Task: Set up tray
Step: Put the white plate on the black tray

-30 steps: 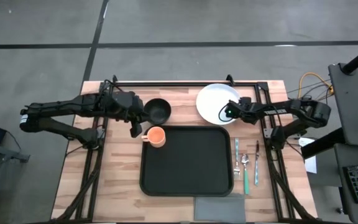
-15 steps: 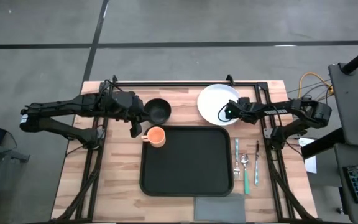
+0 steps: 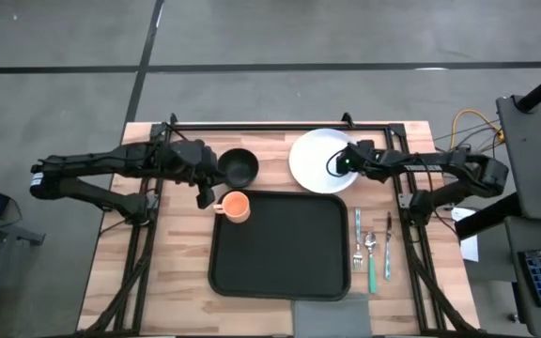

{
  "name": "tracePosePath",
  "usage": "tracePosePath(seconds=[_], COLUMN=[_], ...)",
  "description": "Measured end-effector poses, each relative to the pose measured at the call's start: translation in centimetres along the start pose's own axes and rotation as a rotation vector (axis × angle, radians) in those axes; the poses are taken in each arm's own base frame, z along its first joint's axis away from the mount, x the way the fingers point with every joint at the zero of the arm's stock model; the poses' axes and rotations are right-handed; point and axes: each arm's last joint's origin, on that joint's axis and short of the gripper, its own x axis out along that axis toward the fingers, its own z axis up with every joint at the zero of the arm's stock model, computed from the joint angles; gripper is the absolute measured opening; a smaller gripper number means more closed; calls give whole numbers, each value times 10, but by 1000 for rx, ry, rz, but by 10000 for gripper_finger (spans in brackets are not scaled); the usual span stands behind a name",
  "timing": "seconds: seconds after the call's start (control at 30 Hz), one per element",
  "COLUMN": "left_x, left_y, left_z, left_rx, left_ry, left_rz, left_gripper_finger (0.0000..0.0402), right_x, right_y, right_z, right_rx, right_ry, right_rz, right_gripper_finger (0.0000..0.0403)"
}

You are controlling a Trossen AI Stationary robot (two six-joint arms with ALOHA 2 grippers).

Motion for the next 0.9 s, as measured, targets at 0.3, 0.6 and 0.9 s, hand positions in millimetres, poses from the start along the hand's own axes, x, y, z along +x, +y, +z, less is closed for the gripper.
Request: tracePosePath(seconds=[0.3,0.6,0.9], left_x=[2,1,-4], left_y=[1,1,3], left_z=[-9,-9,-16], left_rx=[6,6,31], left_ry=[70,70,122], left_rz=[12,12,26], left_gripper_finger=[61,61,62], right_x=[-52,-94,-130], right_y=[-7,-5,15], right_z=[38,71,83], right_rx=[-38,-96,-287], right_ry=[-100,-125,197], right_rz=[77,103,584], right_gripper_finger=[7,8,8])
